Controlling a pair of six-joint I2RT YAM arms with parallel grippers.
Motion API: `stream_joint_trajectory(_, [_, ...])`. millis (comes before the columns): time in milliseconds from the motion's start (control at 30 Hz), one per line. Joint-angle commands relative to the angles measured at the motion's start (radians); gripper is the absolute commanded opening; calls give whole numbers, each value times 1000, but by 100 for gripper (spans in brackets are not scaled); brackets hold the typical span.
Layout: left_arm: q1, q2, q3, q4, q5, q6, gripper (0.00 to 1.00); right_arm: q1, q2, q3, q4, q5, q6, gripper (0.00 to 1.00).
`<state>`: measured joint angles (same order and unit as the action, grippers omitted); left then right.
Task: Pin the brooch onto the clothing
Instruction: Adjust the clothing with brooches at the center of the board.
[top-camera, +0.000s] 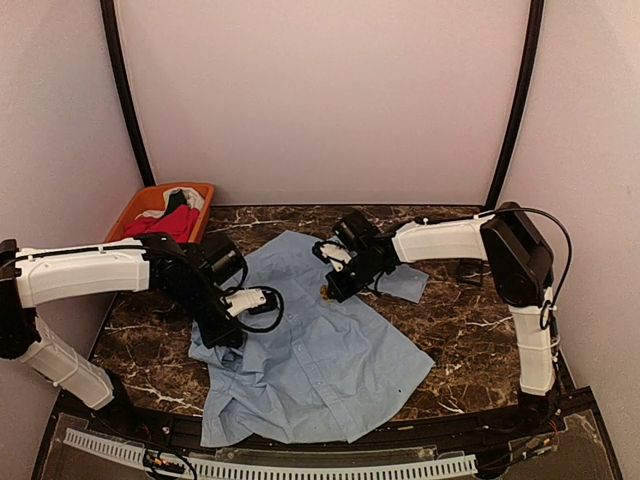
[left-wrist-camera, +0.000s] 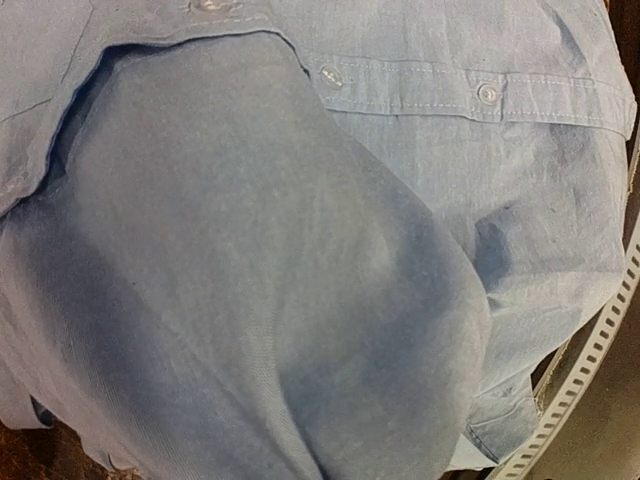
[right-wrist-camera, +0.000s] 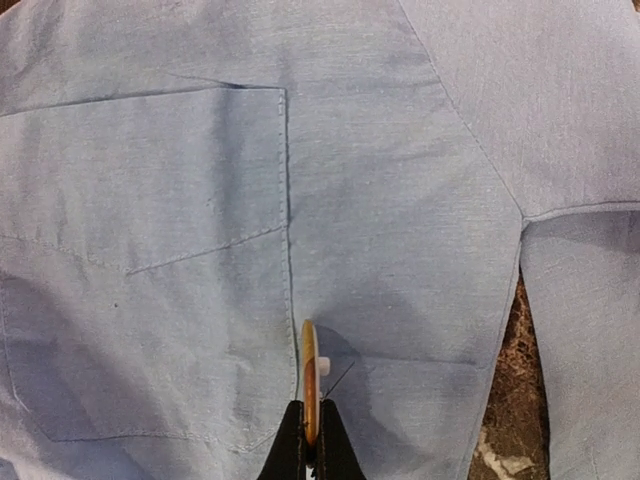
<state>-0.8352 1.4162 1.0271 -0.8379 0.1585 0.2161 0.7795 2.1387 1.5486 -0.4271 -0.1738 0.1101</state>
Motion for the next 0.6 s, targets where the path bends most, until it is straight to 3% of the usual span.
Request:
stream_joint_trajectory(0, [-8, -69, -15, -60, 40, -24, 1, -14, 49, 5, -64, 67, -6, 0])
stream_joint_trajectory(333, [-7, -48, -6, -70, -52, -36, 12, -93, 25, -13, -62, 79, 8, 0])
stream_joint_trajectory(567, [-8, 26, 9, -60, -85, 0, 2, -146, 7, -26, -64, 94, 5, 0])
